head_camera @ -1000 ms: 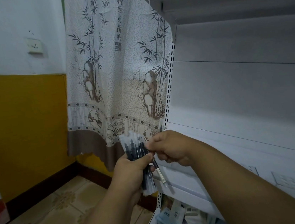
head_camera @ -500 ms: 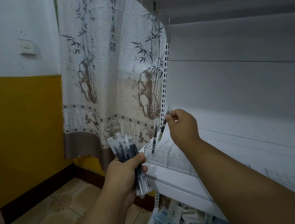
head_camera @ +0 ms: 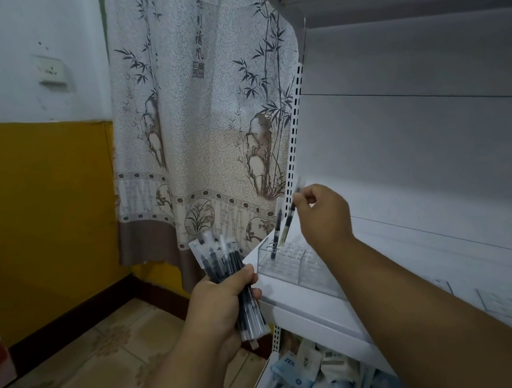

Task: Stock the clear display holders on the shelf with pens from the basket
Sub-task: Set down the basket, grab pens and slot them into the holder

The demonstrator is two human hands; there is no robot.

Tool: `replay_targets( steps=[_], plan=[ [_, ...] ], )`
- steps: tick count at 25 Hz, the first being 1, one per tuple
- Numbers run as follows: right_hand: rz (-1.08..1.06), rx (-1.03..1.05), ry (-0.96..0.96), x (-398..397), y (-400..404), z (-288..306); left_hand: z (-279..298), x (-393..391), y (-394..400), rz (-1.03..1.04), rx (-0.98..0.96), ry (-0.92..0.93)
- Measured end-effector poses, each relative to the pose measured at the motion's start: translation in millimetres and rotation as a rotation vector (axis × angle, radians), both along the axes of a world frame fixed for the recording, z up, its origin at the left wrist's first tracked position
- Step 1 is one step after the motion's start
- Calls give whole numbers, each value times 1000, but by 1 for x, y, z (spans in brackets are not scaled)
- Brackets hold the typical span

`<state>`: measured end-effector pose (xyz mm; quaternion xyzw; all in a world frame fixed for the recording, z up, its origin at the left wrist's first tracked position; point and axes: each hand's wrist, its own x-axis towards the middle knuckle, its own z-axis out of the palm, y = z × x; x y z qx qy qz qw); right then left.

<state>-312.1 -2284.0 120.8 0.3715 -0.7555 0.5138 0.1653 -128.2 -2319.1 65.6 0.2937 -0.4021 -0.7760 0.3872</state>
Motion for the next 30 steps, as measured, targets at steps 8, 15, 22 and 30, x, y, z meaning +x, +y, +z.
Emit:
replay_targets(
  steps=[8, 15, 22, 30],
  plan=[
    [14, 44, 52, 1, -4, 1, -6, -4, -2, 6, 41, -13],
    [-4, 220, 68, -2, -7, -13, -11, -2, -1, 5, 56, -14],
    [-52, 366, -21, 0, -10, -14, -8, 4, -2, -15, 69, 1],
    [512, 599, -513, 59, 9, 2, 1, 5, 15, -134, 63, 40]
  ],
)
